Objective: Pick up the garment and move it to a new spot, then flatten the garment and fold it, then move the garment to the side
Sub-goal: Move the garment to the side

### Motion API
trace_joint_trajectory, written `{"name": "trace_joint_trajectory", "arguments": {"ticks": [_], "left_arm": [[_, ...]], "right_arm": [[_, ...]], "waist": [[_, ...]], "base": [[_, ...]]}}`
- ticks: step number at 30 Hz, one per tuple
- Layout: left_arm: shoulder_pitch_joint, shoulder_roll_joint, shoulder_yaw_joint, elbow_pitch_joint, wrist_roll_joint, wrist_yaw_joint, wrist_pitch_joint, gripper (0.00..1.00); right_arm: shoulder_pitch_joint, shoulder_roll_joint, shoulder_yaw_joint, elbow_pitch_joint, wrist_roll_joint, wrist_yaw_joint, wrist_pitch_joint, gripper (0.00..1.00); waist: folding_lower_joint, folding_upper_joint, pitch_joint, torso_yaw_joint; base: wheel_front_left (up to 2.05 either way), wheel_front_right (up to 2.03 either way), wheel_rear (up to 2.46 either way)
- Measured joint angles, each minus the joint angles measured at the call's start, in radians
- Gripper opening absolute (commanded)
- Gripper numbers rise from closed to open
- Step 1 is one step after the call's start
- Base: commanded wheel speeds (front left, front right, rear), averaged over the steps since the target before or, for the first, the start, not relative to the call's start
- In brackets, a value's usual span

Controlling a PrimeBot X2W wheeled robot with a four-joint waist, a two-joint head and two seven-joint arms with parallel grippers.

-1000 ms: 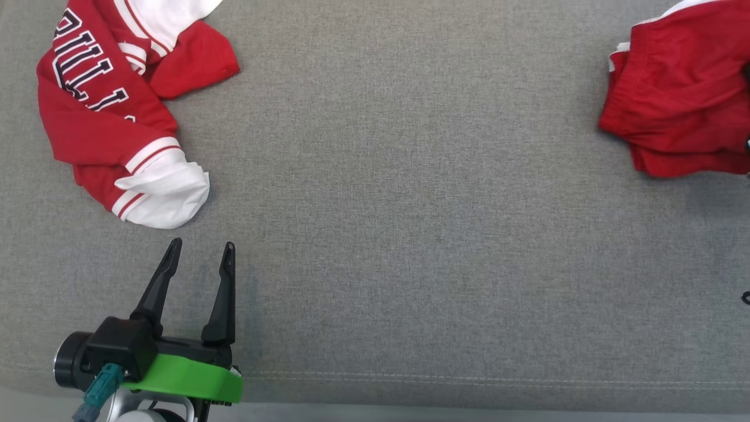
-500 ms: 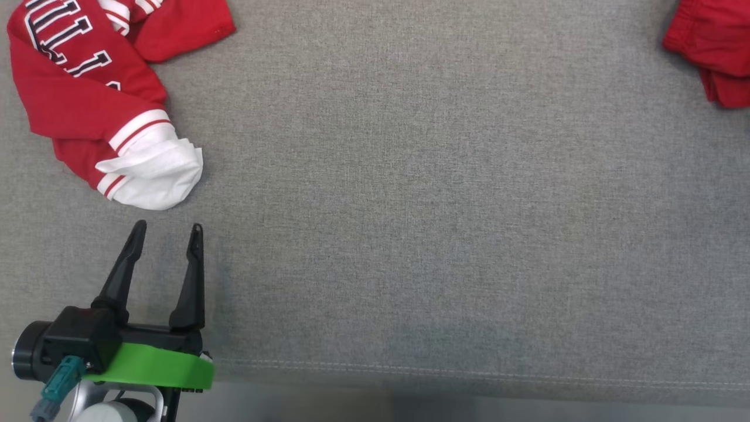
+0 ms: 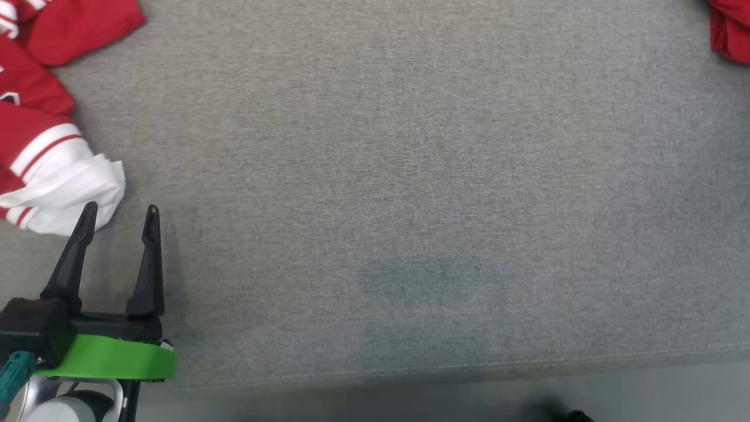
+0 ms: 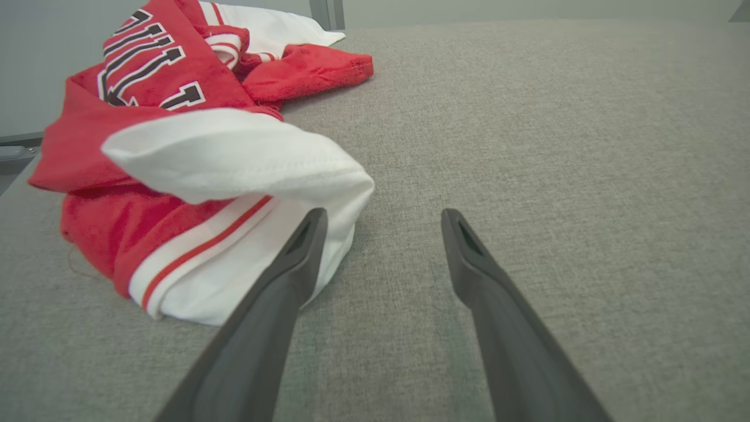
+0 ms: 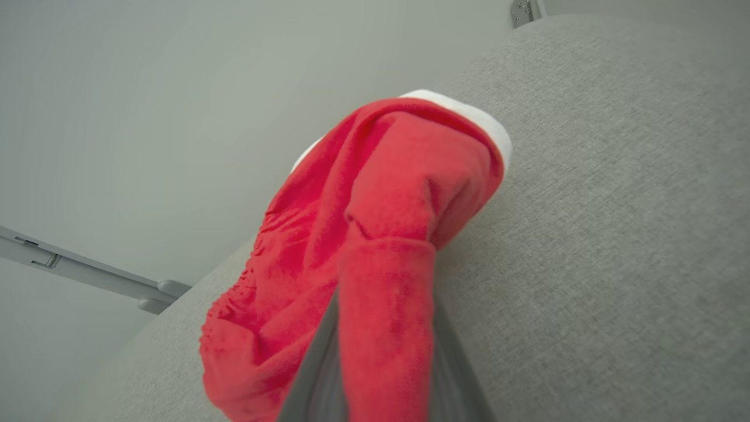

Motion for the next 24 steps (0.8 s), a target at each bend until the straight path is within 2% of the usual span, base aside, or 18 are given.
{"name": "trace_joint_trajectory", "arguments": {"ticks": [14, 24], "left_arm": [[0.0, 0.034, 0.023, -0.05, 0.018, 0.001, 0.044, 1.0], [0.0, 0.043, 0.028, -0.08, 0.021, 0.004, 0.061, 1.0]], "right_arm": [[0.0, 0.005, -0.036, 0.094, 0.012, 0.01, -0.071, 0.0], [0.001, 0.005, -0.055, 0.151, 0.019, 0.02, -0.109, 0.0]], "waist": [[0.0, 0.0, 0.058, -0.116], [0.0, 0.0, 0.081, -0.146]], "base": [[0.0, 0.0, 0.0], [0.0, 0.0, 0.0]]}}
